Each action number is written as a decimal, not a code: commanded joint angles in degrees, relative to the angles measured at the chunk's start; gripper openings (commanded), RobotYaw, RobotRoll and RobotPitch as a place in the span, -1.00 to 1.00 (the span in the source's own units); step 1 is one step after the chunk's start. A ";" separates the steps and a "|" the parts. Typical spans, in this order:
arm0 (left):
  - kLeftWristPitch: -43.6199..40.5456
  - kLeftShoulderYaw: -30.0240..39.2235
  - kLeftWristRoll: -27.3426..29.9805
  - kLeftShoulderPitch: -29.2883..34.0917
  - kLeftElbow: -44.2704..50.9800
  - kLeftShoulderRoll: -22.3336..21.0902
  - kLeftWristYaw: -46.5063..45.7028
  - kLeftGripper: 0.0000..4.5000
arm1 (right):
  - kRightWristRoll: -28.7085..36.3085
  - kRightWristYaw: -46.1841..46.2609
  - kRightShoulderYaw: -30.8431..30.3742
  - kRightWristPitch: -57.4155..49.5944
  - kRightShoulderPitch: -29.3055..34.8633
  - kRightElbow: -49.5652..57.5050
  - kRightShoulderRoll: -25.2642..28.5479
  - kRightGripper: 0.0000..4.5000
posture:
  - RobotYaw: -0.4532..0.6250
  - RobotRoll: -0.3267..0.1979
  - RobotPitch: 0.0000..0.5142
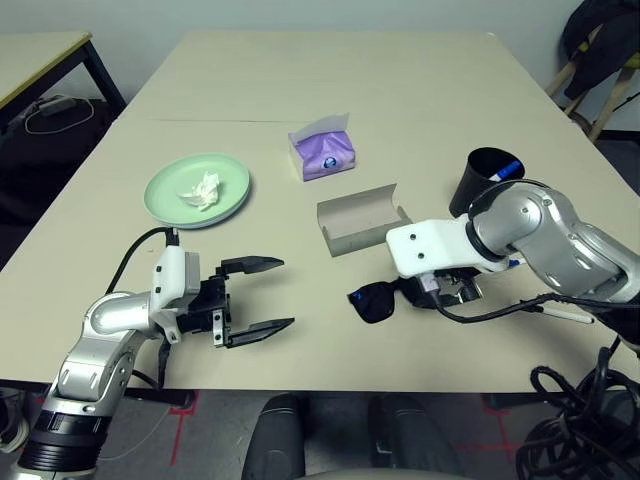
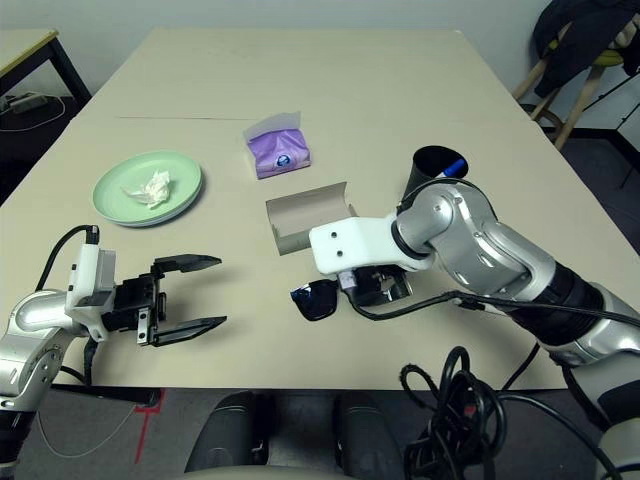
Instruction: Organize and tidy the items on the table.
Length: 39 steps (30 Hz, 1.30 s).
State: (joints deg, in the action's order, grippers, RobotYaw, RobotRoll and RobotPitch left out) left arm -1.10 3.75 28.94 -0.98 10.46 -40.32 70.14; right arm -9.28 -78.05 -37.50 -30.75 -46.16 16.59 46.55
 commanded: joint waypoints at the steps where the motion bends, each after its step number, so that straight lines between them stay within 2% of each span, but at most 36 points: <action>1: 0.25 -0.81 -0.84 0.91 1.32 0.18 -0.37 0.98 | -2.60 -0.42 -1.26 2.19 -0.42 -1.41 -0.75 1.00 | 0.03 0.25 -0.59; 13: 0.25 -1.30 -1.04 1.38 2.18 0.24 -1.49 0.98 | -8.51 -1.24 -2.41 6.99 0.65 -3.25 -3.32 1.00 | 0.06 0.25 -0.59; 39: -0.09 -2.49 -1.52 0.57 2.91 0.58 -2.20 0.98 | -14.80 -2.29 -2.43 8.09 3.58 -2.47 -6.02 1.00 | 0.05 0.25 -0.56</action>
State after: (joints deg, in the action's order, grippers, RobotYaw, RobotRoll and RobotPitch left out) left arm -1.10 1.86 28.08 -0.51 12.50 -39.64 67.93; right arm -23.51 -80.06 -39.44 -23.06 -43.29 13.39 40.77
